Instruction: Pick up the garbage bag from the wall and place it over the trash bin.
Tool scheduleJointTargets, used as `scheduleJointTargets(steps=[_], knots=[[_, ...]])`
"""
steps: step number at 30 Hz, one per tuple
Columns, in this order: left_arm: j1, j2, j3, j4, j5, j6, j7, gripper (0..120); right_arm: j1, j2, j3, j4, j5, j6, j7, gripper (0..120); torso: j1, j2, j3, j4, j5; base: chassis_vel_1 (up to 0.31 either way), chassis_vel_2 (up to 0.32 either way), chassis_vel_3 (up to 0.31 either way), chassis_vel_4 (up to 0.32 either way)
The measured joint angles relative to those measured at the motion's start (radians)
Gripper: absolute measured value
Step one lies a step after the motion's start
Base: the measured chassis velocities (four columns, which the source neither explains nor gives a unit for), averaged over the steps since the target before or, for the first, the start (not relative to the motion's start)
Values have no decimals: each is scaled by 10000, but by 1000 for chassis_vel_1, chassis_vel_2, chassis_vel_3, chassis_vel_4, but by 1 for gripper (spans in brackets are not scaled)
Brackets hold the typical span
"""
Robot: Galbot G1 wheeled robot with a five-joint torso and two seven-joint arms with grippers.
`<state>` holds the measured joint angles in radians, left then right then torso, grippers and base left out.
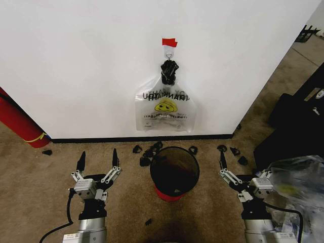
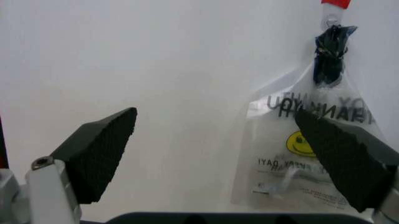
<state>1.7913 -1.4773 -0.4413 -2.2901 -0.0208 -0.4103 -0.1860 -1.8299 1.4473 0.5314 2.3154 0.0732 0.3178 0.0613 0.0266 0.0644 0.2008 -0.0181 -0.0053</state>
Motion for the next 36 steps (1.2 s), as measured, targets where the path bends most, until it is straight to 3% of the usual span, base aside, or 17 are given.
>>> scheduleJointTargets(steps=[24, 29, 34, 36], knots=[[-302, 23, -126, 405, -294, 74, -11, 100, 1074, -451, -180, -836, 368, -577, -81, 100, 0, 0, 0, -3, -1, 0, 0, 0, 0], [-385, 150, -189, 473, -447, 167, -15, 100, 1741, -907, -321, -1004, 1459, -1061, -235, 100, 0, 0, 0, 4, 2, 0, 0, 0, 0], [-744, 604, -49, 794, -721, 447, 9, 100, 2798, -1609, -182, -1462, 3563, -1498, -776, 100, 0, 0, 1, -6, -2, 0, 0, 0, 0], [-691, 620, -102, 822, -757, 451, 11, 100, 3522, -1935, -293, -1876, 4322, -1696, -1057, 100, 0, 0, 1, 1, 1, 0, 0, 0, 0]])
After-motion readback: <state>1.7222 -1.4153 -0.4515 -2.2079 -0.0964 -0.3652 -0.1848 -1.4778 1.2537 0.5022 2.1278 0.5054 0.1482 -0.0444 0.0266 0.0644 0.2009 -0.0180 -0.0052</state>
